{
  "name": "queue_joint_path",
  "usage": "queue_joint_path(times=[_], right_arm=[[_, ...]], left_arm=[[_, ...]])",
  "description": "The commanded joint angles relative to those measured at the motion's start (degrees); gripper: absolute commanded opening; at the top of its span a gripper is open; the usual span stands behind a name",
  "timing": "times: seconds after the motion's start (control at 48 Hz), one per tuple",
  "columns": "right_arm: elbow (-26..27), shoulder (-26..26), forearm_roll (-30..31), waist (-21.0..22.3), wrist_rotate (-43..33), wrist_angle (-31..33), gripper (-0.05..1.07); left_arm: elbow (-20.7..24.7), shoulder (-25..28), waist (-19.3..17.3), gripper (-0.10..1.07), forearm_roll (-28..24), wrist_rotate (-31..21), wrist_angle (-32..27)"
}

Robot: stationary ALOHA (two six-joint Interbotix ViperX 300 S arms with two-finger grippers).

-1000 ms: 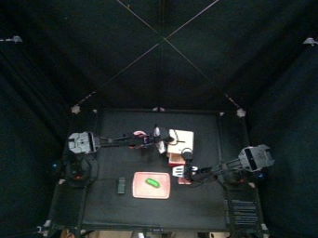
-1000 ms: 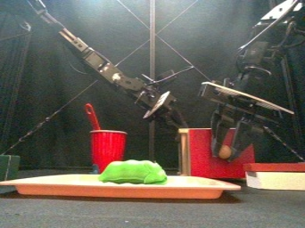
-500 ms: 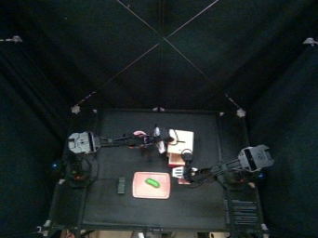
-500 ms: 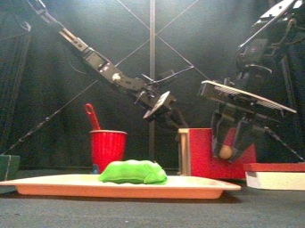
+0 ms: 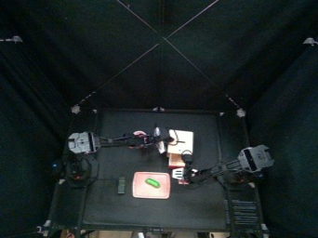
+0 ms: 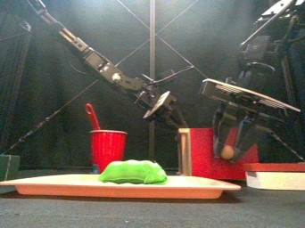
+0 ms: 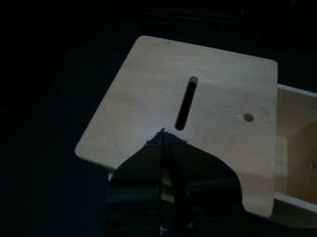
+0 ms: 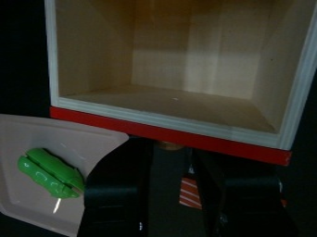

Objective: Open drawer

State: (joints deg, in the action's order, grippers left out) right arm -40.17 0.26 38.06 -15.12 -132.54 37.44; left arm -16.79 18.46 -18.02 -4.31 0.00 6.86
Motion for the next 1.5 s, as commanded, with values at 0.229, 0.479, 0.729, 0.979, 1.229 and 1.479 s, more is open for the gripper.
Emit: queue_joint_path(times=[0.229, 0.479, 0.729, 0.979, 1.229, 1.479], right_arm=[[1.58, -2.11, -0.70, -2.02, 0.26, -0.26, 0.55], [1.67, -3.60, -0.26, -2.02, 0.35, 0.70, 0.55], [1.32, -4.57, 0.35, -2.11, 0.09, 2.37, 0.55], [1.23, -4.13, 2.20, -2.11, -0.35, 2.29, 0.60], [0.88, -3.87, 2.29, -2.02, -0.26, 2.37, 0.77], [1.23, -3.69, 2.20, -2.11, 0.00, 2.20, 0.89]], left_arm=[[0.70, 0.00, -0.35, 0.43, 0.09, 0.00, -0.18], [0.79, 0.09, -0.35, 0.43, 0.09, -0.09, -0.18], [0.88, 0.18, -0.35, 0.43, 0.09, -0.09, -0.18], [0.88, 0.18, -0.35, 0.43, 0.18, -0.09, -0.18], [0.79, 0.18, -0.35, 0.43, 0.09, 0.00, -0.18], [0.79, 0.18, -0.35, 0.43, 0.09, 0.00, -0.18]])
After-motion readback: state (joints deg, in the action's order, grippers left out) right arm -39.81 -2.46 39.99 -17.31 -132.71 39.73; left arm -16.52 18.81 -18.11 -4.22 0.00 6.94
